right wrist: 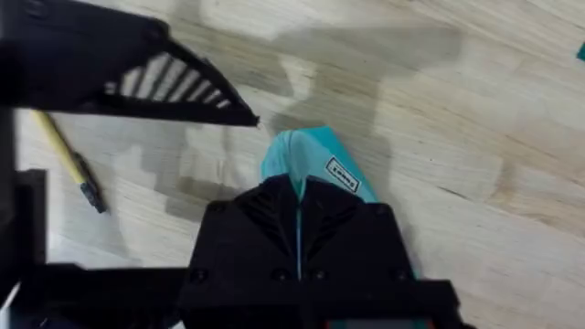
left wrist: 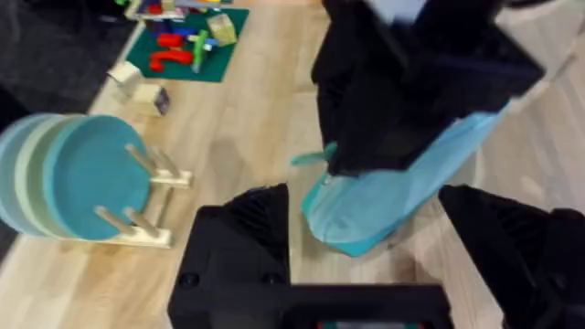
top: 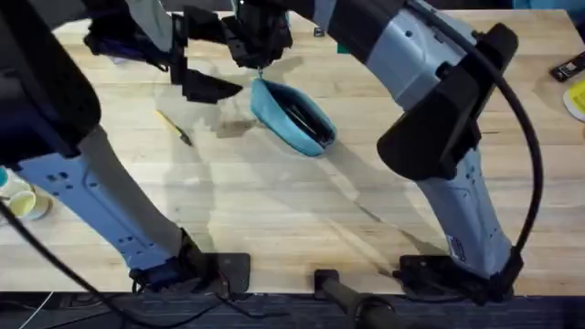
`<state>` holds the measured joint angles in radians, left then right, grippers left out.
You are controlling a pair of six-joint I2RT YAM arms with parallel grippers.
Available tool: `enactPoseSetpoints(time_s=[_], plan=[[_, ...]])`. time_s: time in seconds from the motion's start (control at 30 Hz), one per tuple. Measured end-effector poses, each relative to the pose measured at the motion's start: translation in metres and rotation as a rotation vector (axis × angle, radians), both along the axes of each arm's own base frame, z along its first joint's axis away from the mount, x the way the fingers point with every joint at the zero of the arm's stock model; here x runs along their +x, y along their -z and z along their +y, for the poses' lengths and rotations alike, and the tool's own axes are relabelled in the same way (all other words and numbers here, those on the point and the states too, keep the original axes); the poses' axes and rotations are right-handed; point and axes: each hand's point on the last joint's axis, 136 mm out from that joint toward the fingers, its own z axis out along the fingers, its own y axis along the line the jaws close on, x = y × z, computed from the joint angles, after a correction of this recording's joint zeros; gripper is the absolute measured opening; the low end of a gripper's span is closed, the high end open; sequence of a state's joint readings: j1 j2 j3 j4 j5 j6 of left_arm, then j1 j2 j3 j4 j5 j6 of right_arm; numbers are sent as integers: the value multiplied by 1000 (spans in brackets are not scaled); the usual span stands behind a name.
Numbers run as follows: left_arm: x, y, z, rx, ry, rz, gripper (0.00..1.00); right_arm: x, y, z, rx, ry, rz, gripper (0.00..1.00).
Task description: Unzip the bag, pick up the pens from the table one at a time and place them inside, then zip the bag closed.
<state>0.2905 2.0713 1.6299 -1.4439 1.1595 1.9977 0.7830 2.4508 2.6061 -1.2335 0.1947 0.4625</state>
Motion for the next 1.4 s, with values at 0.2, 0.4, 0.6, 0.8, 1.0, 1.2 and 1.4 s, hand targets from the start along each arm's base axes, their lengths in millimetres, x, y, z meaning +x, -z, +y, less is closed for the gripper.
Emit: enactPoseSetpoints(time_s=[0.2,0.4,0.6,0.8,1.0,1.2,1.4], plan=[[1,25,0,-16,22,33,992,0,0,0,0,0,0,30],[2,30,-8,-12,49,23,992,0,0,0,0,0,0,30],[-1,32,-24,-11,92,28,993,0,0,0,-5,-13,-3,30],[-1,49,-27,-35,93,84,992,0,0,0,-7,-17,-3,30],[-2,53,-31,-38,105,96,992,0,0,0,-7,-17,-3,30],[-3,53,-36,-36,117,93,993,0,0,0,-7,-17,-3,30],[-2,54,-35,-31,119,87,992,0,0,0,-7,-17,-3,30]])
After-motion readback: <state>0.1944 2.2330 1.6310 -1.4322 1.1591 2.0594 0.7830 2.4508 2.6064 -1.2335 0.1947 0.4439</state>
